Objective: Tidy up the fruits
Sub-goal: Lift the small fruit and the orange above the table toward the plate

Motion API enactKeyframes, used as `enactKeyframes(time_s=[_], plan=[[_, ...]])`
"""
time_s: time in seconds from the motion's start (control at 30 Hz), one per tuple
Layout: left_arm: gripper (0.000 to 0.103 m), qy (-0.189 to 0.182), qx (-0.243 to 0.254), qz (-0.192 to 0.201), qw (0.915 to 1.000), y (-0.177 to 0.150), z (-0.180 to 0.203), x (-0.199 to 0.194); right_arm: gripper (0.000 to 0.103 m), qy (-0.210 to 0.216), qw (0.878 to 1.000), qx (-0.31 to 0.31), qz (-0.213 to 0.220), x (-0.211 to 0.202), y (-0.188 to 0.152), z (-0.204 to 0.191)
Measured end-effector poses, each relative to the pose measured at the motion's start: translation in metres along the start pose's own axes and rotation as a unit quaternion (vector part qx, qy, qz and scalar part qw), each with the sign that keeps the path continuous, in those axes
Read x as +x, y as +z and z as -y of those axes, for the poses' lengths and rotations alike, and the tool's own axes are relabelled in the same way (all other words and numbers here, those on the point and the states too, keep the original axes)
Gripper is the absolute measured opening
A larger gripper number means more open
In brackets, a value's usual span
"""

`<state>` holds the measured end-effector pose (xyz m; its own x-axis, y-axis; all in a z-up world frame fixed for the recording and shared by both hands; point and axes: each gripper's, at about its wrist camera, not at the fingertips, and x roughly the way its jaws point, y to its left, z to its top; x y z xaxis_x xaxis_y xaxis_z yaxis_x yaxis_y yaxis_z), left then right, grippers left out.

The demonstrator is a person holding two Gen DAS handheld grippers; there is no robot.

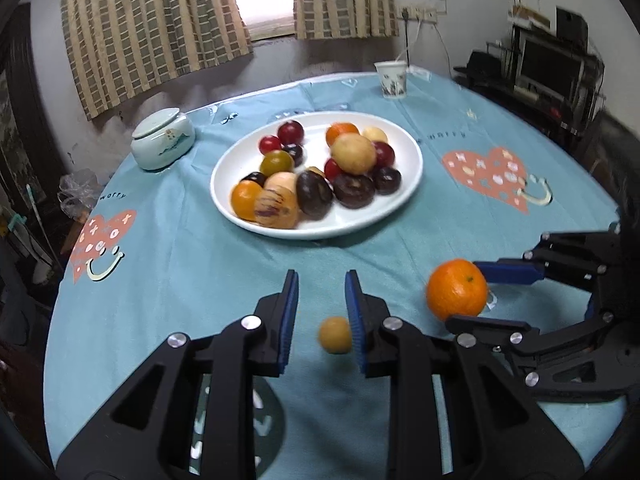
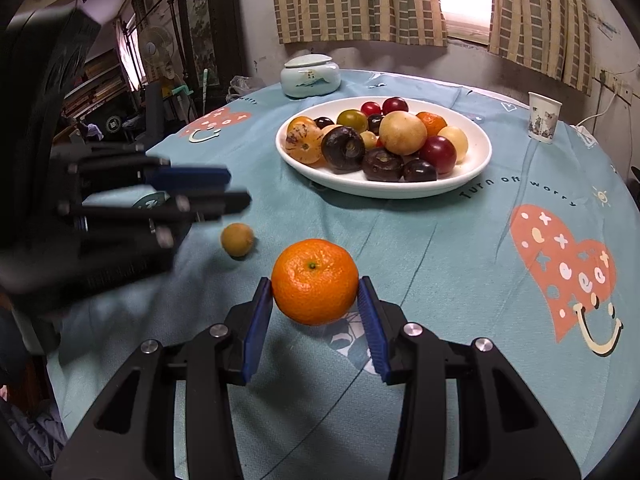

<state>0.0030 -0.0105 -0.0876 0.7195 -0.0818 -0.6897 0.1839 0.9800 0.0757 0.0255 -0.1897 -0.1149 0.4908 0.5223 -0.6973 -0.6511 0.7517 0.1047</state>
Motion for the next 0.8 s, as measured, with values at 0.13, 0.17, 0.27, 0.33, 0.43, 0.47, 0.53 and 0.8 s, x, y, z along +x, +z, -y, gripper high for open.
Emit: enactKeyframes(time_s=[0.13, 0.17, 0.27, 0.33, 0.43, 0.47, 0.53, 0.8], plan=[[0.028, -0.012, -0.067, -0.016, 0.9975, -0.004, -0.058, -0.002, 0.044, 0.000, 1.000, 0.006, 0.005, -0.002, 0.000, 0.003], [0.029, -0.002, -0.073, -0.022, 0.9971, -0.006, -0.066, -0.001, 0.044, 0.001, 1.000, 0.008, 0.005, -0.002, 0.000, 0.004], [0.041, -0.001, -0.034, -0.044, 0.9985, -0.012, -0.047, 0.010, 0.044, 0.002, 1.000, 0.003, 0.001, 0.000, -0.001, 0.003], [0.055, -0.013, -0.001, -0.047, 0.9988, -0.016, -0.022, 0.016, 0.044, 0.002, 1.000, -0.002, -0.004, 0.002, -0.002, 0.001], [0.055, -0.033, 0.039, -0.050, 0.9974, -0.019, 0.012, 0.026, 0.044, 0.002, 1.000, 0.000, -0.005, 0.003, -0.002, 0.001], [0.054, -0.035, 0.043, -0.057, 0.9969, -0.020, 0.016, 0.030, 0.044, 0.002, 1.000, 0.002, -0.005, 0.003, -0.002, 0.002], [0.037, -0.026, 0.043, -0.080, 0.9955, -0.023, 0.019, 0.043, 0.044, 0.000, 1.000, 0.005, -0.006, 0.004, -0.002, 0.005], [0.029, -0.011, 0.012, -0.070, 0.9974, -0.022, 0.004, 0.038, 0.044, 0.004, 1.000, -0.005, -0.003, 0.002, -0.003, 0.001]])
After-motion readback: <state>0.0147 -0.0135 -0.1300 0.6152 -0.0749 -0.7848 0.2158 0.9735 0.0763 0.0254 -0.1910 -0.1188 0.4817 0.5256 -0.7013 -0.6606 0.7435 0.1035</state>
